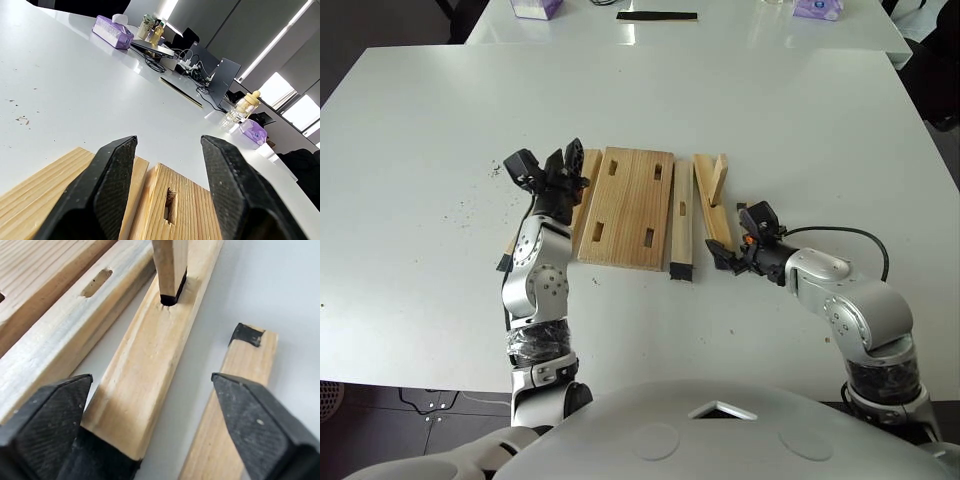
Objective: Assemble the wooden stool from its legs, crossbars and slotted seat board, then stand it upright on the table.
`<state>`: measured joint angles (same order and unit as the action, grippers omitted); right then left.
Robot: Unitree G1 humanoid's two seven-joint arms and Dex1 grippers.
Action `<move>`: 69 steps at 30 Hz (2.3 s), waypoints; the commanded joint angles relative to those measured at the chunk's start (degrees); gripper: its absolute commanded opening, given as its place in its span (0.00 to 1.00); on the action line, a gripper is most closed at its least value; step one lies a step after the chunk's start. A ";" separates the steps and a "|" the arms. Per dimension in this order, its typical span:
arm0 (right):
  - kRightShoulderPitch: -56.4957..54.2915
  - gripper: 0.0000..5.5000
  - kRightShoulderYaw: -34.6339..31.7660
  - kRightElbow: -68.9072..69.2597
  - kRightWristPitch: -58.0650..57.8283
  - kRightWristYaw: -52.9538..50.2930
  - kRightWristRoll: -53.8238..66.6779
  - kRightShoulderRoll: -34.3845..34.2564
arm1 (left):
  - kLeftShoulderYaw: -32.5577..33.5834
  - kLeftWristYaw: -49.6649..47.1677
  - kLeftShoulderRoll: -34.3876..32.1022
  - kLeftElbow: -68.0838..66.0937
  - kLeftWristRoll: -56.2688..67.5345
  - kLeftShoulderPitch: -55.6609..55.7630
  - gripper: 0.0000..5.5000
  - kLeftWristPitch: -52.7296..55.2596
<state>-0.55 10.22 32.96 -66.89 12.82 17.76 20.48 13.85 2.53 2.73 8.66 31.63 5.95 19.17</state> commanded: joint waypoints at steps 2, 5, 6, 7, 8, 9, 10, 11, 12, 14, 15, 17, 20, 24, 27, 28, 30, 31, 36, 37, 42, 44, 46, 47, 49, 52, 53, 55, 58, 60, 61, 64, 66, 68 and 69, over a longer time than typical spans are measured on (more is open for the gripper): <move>-2.13 0.80 2.61 -4.05 1.66 -0.52 -1.91 -0.80 | -0.02 -0.17 -0.05 -0.63 -0.43 0.27 0.43 -0.26; -2.08 0.77 3.47 -6.13 2.98 -1.90 -3.63 -1.41 | -0.14 0.20 -0.51 -1.33 -0.52 0.95 0.43 0.00; -1.54 0.76 3.52 -6.32 3.11 -2.53 -4.28 -1.58 | -0.13 0.40 -0.85 -1.60 -0.53 1.25 0.43 0.17; -0.85 0.73 3.53 -6.16 3.25 -2.92 -4.71 -1.66 | -0.07 0.59 -1.14 -1.73 -0.47 1.45 0.43 0.39; -0.17 0.70 3.59 -5.81 3.33 -3.19 -4.95 -1.73 | 0.10 0.73 -1.43 -1.67 -0.34 1.45 0.43 0.58; 0.42 0.67 3.55 -5.36 3.31 -3.32 -5.09 -1.73 | 0.17 0.77 -1.62 -1.64 -0.28 1.48 0.43 0.73; 0.96 0.65 3.59 -4.90 3.30 -3.29 -5.27 -1.65 | 0.21 0.72 -1.74 -1.60 -0.27 1.38 0.43 0.78; 1.48 0.63 3.64 -4.41 3.17 -3.33 -5.46 -1.62 | 0.24 0.74 -1.85 -1.62 -0.23 1.27 0.43 0.79; 1.81 0.59 3.61 -4.01 2.97 -3.36 -5.60 -1.54 | 0.22 0.67 -1.87 -1.64 -0.24 1.22 0.43 0.80; 2.33 0.55 3.56 -3.25 2.67 -3.40 -5.87 -1.45 | 0.16 0.66 -1.88 -1.68 -0.17 1.16 0.43 0.83; 2.50 0.51 3.53 -2.88 2.53 -3.46 -5.96 -1.42 | 0.10 0.67 -1.85 -1.72 -0.14 1.18 0.43 0.83; 2.29 0.46 3.62 -2.47 2.46 -3.30 -6.07 -1.18 | 0.05 0.43 -1.58 -1.68 -0.20 1.10 0.43 0.56; 1.15 0.40 3.44 -2.81 2.91 -3.01 -6.47 -0.93 | 0.33 -0.21 -1.23 -1.69 -0.31 1.29 0.43 0.07; -1.19 0.38 1.43 -4.20 3.04 -3.46 -7.00 -2.07 | 1.04 -0.59 -1.61 -2.19 -0.52 2.36 0.43 -0.35; -3.54 0.38 -1.31 -4.33 2.74 -3.53 -6.13 -3.73 | 1.92 -1.03 -2.32 -2.45 -0.77 3.62 0.43 -0.46; -4.30 0.38 -2.31 -4.12 2.37 -3.44 -5.73 -4.23 | 2.27 -1.29 -2.54 -2.59 -0.90 4.06 0.43 -0.38; -6.49 0.38 -4.98 -3.69 1.59 -2.94 -4.34 -5.46 | 3.25 -1.96 -2.89 -2.21 -0.50 4.68 0.43 -0.04; -7.85 0.38 -6.38 -3.76 1.19 -2.54 -3.58 -6.14 | 3.82 -2.31 -3.07 -1.70 -0.07 4.89 0.43 0.16; -17.87 0.38 -18.10 -13.40 2.98 1.31 5.17 -12.05 | 6.45 0.26 -4.39 0.98 6.24 7.87 0.43 1.70; -19.17 0.38 -20.18 -15.17 2.68 3.29 7.86 -12.41 | 6.41 1.06 -4.70 1.25 7.67 9.06 0.43 2.32; -22.11 0.38 -24.70 -20.16 4.94 21.34 20.26 -5.87 | 5.31 9.40 -6.06 5.51 21.74 13.45 0.54 8.47; -23.98 0.38 -25.86 -22.00 5.34 26.31 23.70 -3.43 | 5.25 11.68 -6.19 7.41 27.61 12.63 0.59 11.24; -26.48 0.38 -26.98 -23.45 5.01 30.79 27.57 -1.43 | 5.61 11.67 -6.07 8.97 33.88 11.86 0.63 13.96; -27.42 0.38 -27.50 -23.86 4.80 32.62 29.41 -0.52 | 5.48 11.94 -6.28 9.61 36.63 11.61 0.65 15.28; -28.78 0.38 -28.76 -24.22 3.59 35.25 33.45 1.03 | 4.91 12.54 -7.22 10.51 42.82 11.43 0.65 18.48; -29.44 0.38 -27.82 -22.81 2.26 38.62 37.81 2.95 | 4.39 12.10 -9.76 11.49 50.54 11.17 0.65 22.56; -29.41 0.38 -27.06 -22.25 1.96 39.16 38.64 3.35 | 4.28 11.91 -10.70 11.33 52.42 11.22 0.65 23.58; -29.17 0.38 -25.29 -21.46 1.68 40.17 39.65 4.10 | 3.97 11.42 -12.45 10.71 55.87 11.64 0.65 25.35; -28.61 0.38 -23.07 -21.05 1.91 41.04 40.22 4.74 | 2.86 11.78 -15.77 10.27 60.62 12.77 0.65 28.19; -27.78 0.38 -21.94 -19.88 2.14 42.39 40.70 5.73 | 1.80 12.27 -18.27 9.74 61.87 13.33 0.65 30.22; -27.09 0.38 -21.18 -19.07 2.28 43.47 40.62 6.56 | 1.49 12.49 -19.21 9.37 62.17 13.52 0.65 30.92; -25.32 0.38 -19.19 -18.24 2.76 45.45 39.97 8.66 | 0.30 14.39 -22.01 9.14 62.20 14.35 0.65 32.53; -24.54 0.38 -18.10 -18.63 3.84 46.66 39.13 9.85 | -0.45 16.09 -23.84 9.39 62.08 15.01 0.65 33.69; -23.63 0.38 -16.88 -18.38 5.32 48.38 38.11 11.21 | -1.05 17.39 -25.19 9.14 61.44 15.62 0.65 34.30; -23.29 0.38 -16.34 -18.23 5.90 48.93 37.86 11.62 | -1.30 18.03 -25.84 8.79 61.09 15.92 0.65 34.56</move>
<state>-24.71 -7.07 13.94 -62.70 60.32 56.31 30.62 13.30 19.19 -21.23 17.94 93.38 20.21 52.81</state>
